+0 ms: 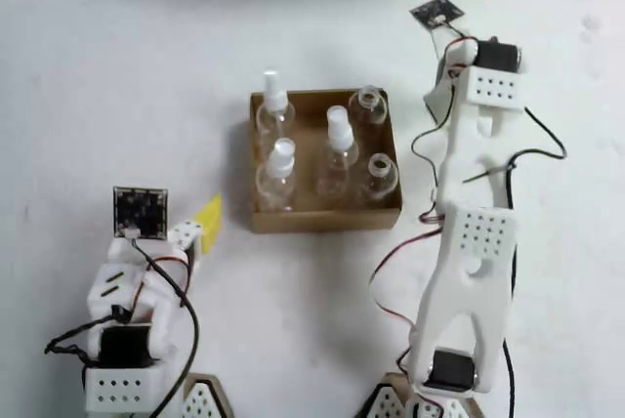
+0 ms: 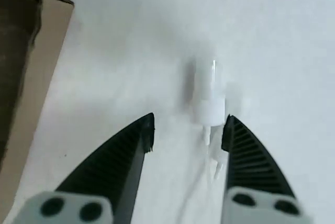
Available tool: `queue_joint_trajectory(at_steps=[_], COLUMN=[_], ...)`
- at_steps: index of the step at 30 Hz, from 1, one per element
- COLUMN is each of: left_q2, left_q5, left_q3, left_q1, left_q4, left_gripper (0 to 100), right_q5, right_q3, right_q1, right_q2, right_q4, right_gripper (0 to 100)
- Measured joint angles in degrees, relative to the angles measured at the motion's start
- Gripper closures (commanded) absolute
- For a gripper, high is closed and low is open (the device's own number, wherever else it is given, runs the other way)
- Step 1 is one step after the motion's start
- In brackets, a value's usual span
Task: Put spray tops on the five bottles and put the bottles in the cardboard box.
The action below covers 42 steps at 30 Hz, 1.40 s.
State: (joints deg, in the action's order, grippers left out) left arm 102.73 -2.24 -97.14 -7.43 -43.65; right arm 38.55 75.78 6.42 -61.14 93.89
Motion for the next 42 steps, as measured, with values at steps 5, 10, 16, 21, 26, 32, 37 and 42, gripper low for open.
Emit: queue_joint_trajectory(at_steps=[5,10,16,21,26,32,37,42], left_q2=[0.0,0.0,0.0,0.0,0.0,0.0,0.0,0.0], left_q5=[0.0,0.0,0.0,0.0,0.0,0.0,0.0,0.0], left_q3=[0.0,0.0,0.0,0.0,0.0,0.0,0.0,0.0], left_q1=[0.0,0.0,0.0,0.0,0.0,0.2,0.2,0.2], left_q4=[0.0,0.0,0.0,0.4,0.4,0.4,0.4,0.4], left_gripper=[73,73,73,73,73,73,73,73], right_q5=[2.8,4.0,4.0,4.1,4.0,4.1,4.0,4.5], right_q3=[15.2,15.4,12.7,12.7,12.7,11.0,3.8,0.5], right_q1=[-0.1,1.2,2.9,2.7,2.6,1.1,0.9,-0.9], right_q2=[-12.7,-15.6,-15.7,-15.6,-15.2,-10.9,-8.6,-7.1], right_q4=[0.0,-5.4,-6.9,-6.9,-2.0,3.4,3.4,3.5], right_gripper=[80.8,80.9,94.8,96.8,98.2,96.4,80.7,81.5])
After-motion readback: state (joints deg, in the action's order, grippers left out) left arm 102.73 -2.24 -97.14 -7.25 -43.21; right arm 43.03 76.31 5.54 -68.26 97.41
